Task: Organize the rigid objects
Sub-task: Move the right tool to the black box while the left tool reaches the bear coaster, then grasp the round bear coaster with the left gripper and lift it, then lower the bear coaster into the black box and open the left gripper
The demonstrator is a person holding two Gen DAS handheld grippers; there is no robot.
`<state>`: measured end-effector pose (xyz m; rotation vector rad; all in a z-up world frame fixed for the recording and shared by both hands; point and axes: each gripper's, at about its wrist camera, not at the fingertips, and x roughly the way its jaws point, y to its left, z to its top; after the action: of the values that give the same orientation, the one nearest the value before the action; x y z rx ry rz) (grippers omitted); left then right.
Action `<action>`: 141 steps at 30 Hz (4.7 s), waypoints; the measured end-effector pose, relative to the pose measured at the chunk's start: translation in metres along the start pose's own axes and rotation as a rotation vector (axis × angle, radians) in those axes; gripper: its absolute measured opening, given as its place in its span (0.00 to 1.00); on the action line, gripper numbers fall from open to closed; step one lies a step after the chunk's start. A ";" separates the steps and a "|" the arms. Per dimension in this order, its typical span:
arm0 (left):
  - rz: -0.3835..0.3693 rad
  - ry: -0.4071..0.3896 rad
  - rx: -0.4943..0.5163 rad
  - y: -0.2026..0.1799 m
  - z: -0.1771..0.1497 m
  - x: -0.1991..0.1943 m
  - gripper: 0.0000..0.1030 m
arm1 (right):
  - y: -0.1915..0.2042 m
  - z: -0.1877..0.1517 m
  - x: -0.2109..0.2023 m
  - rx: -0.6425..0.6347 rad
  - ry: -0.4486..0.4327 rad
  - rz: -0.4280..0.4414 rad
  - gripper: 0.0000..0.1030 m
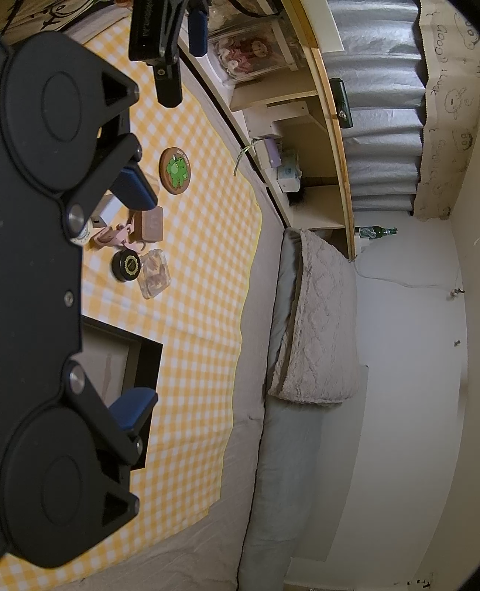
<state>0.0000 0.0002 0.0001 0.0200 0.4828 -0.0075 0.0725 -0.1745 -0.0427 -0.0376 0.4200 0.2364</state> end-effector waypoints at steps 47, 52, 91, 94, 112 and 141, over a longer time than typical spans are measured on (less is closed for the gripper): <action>-0.017 0.012 0.075 0.007 0.056 0.057 1.00 | -0.201 -0.040 0.140 0.287 0.618 -0.193 0.27; -0.009 0.066 0.051 0.021 0.074 0.103 1.00 | -0.201 -0.042 0.152 0.259 0.630 -0.197 0.04; 0.197 0.661 -0.085 0.134 0.012 0.366 0.98 | -0.166 -0.024 0.170 0.259 0.701 -0.066 0.04; 0.207 0.667 -0.071 0.135 0.013 0.375 0.96 | -0.174 -0.025 0.172 0.287 0.703 -0.052 0.04; -0.151 0.496 -0.139 0.004 0.077 0.297 0.96 | -0.184 -0.028 0.162 0.319 0.660 -0.077 0.03; -0.511 0.683 0.126 -0.208 0.010 0.351 0.97 | -0.177 -0.027 0.166 0.340 0.679 0.000 0.05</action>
<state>0.3136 -0.2093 -0.1575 0.0221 1.1594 -0.5470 0.2499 -0.3124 -0.1375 0.2226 1.1312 0.1437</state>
